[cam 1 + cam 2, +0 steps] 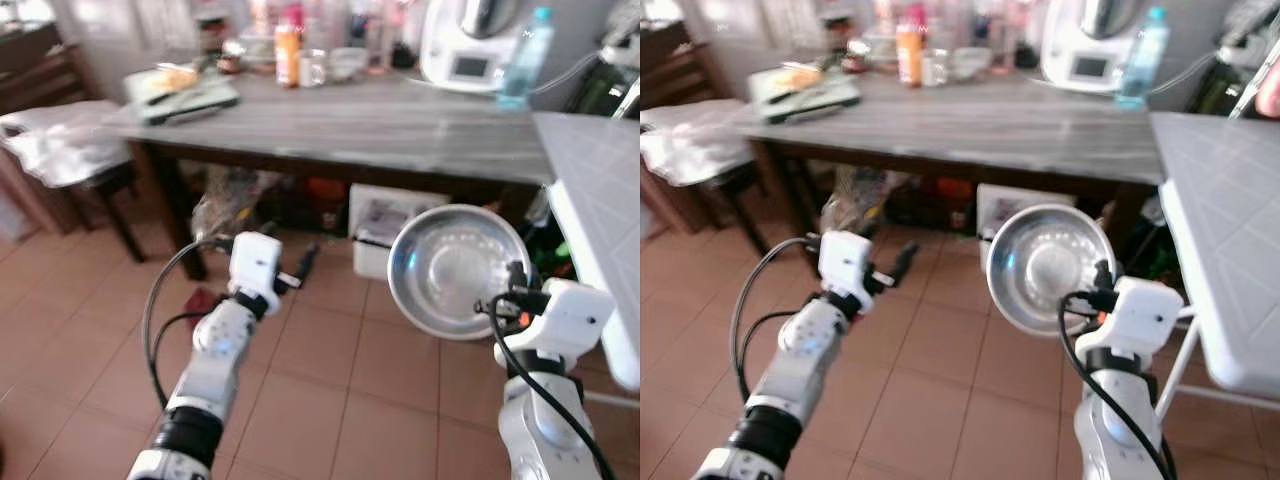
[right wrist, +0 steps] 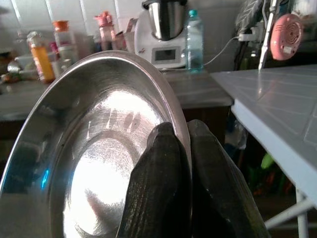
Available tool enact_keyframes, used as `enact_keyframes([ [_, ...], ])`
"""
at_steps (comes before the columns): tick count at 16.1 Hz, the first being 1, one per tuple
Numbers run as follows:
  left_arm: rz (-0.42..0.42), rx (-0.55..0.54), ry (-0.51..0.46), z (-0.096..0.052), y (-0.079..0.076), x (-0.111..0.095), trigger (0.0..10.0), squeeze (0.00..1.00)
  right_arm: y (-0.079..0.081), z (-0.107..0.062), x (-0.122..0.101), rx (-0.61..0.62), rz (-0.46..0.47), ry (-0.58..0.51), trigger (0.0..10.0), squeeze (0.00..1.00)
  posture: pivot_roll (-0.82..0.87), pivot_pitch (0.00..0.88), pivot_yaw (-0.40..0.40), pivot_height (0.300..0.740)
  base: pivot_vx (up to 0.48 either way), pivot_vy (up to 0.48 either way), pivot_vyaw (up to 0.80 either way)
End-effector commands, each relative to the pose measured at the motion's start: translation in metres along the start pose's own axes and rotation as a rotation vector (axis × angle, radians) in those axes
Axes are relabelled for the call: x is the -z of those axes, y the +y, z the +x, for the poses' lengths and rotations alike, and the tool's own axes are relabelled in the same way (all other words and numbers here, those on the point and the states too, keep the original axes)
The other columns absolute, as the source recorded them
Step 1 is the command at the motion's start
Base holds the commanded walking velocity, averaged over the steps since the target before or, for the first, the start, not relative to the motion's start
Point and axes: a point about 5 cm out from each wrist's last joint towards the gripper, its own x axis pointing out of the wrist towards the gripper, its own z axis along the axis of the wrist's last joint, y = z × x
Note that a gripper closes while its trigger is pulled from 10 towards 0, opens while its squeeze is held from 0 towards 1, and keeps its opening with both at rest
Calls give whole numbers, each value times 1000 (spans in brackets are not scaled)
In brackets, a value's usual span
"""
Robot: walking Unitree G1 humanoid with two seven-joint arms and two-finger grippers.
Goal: Setting the table
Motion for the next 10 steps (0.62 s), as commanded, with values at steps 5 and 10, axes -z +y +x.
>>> enact_keyframes([
  [5,22,32,-21,6,-5,-6,10000,0,-3,1,-3,14,-8,-17,10000,0,16,21,35,740,474,0,-80],
  [10,21,49,-22,8,-8,-6,10000,0,-3,1,-3,20,-9,-21,10000,0,8,18,42,740,465,0,0],
])
